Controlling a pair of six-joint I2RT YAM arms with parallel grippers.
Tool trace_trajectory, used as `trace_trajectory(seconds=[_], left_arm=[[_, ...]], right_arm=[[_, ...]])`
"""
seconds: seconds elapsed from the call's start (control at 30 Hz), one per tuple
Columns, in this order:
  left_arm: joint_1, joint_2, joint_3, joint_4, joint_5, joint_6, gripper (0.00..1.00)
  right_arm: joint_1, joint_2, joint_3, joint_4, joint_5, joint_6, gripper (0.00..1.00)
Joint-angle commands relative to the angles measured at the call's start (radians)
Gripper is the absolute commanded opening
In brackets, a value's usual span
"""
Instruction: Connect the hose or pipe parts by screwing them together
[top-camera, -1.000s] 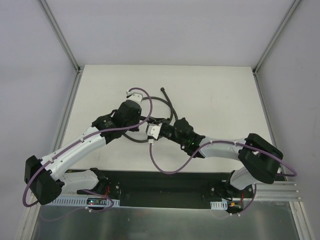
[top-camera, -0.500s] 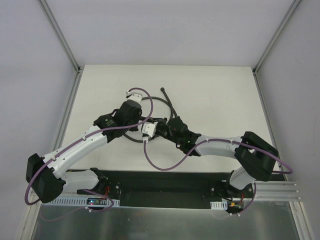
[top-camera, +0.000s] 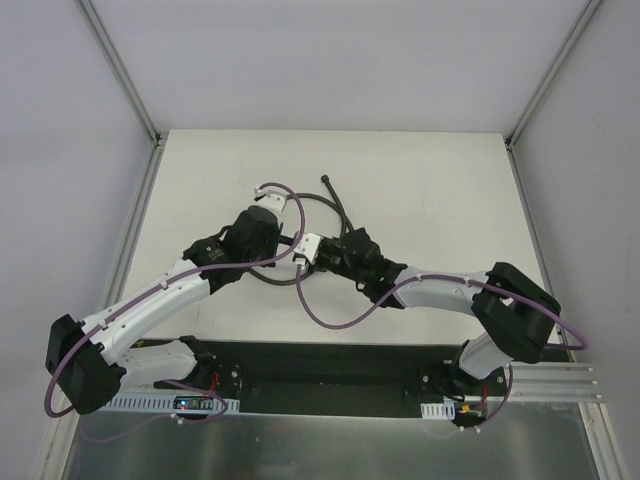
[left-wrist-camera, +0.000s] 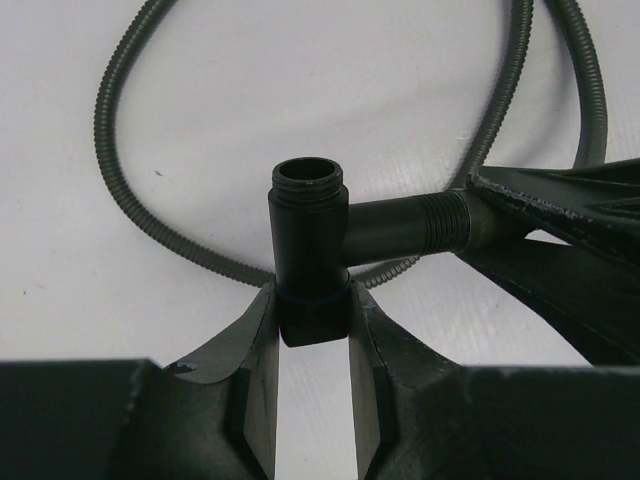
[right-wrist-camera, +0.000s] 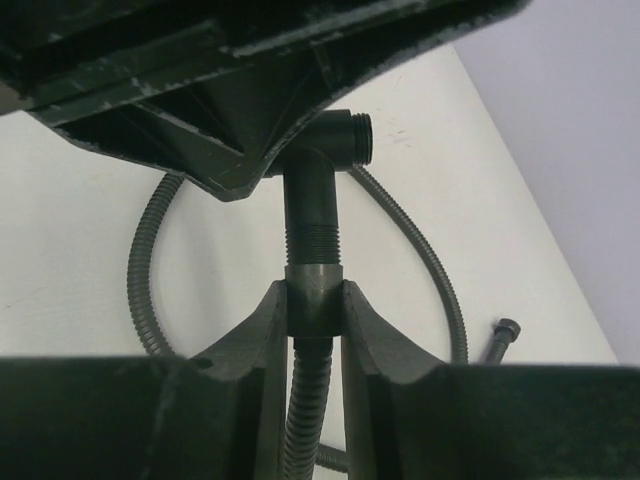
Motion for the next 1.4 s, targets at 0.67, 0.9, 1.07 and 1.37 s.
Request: trace_trajectory(seconds=[0.67, 0.9, 1.07, 1.37], left_arm=[[-0.114, -0.066, -0.233, 0.488, 0.284, 0.231, 0.0], [-0.117, -0.126, -0.311, 0.61, 0.277, 0.283, 0.0], [-0.117, -0.146, -0.347, 0.664, 0.286, 0.278, 0.0], [-0.117, -0.176, -0.412, 0.766, 0.362, 0.352, 0.0]], right_arm=[[-0.17, -0.099, 0.006, 0.238, -0.332, 0.541, 0.01], [-0.239, -0.069, -0.019, 0.349, -0.442, 0.736, 0.01], [-0.277, -0.031, -0.048, 0.461, -0.511, 0.832, 0.01], [-0.353, 0.046, -0.083, 0.654, -0.655, 1.072, 0.01]])
